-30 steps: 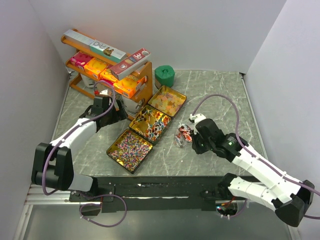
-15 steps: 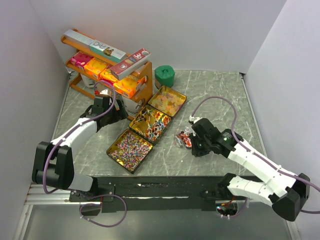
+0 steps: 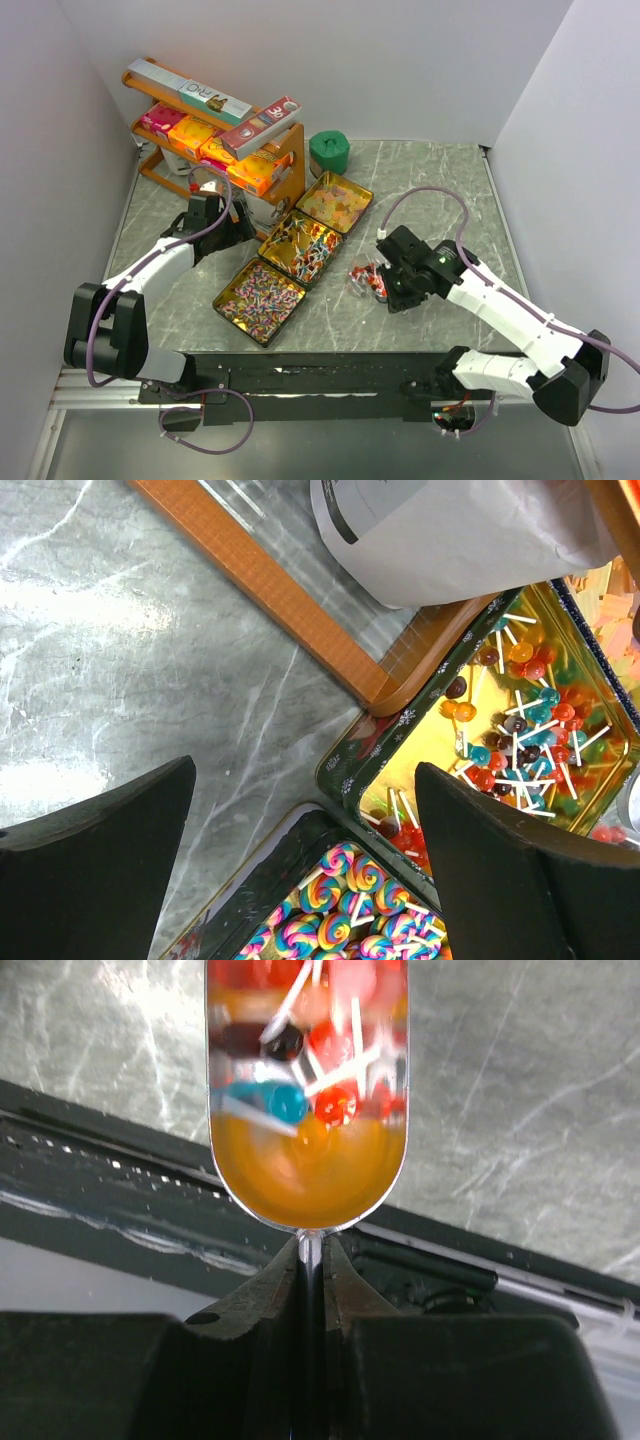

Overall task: Pack the candies
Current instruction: Place the fake candies in the packing bottle.

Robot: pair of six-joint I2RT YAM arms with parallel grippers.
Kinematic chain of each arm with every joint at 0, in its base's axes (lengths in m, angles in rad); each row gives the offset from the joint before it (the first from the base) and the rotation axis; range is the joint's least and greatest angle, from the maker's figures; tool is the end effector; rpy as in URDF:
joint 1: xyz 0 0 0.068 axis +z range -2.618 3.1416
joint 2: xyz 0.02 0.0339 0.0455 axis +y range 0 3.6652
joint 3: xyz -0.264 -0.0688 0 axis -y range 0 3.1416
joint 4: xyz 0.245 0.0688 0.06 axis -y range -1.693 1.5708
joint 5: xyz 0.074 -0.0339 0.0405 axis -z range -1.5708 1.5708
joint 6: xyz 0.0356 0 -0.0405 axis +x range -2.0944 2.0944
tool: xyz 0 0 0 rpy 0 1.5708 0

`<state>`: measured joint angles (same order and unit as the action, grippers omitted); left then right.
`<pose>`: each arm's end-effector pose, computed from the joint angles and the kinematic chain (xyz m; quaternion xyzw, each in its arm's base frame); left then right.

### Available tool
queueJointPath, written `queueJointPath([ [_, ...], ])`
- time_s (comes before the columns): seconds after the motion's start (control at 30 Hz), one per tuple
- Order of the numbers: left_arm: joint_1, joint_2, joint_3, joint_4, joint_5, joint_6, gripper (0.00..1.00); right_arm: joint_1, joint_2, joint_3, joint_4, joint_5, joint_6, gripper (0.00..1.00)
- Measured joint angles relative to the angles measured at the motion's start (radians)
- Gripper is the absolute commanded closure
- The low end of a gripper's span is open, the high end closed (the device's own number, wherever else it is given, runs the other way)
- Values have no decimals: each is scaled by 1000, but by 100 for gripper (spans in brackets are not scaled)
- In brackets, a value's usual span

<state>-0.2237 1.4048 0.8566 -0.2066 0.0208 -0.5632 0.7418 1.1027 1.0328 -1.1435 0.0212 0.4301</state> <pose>0.2890 -0.0665 0.2223 -0.1510 0.9054 -0.1609 0.3628 0.1390 0.1263 0.2892 -0.1509 0.9724 0.0896 0.1539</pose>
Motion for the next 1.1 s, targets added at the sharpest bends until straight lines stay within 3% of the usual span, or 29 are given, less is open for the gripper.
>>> queueJointPath([
  [0.53,0,0,0,4,-1,0,4,-10,93,142,-166,-36,-39,100],
  [1.1,0,0,0,3,-1,1,4,-20,157,223,-196,-84,-92,100],
])
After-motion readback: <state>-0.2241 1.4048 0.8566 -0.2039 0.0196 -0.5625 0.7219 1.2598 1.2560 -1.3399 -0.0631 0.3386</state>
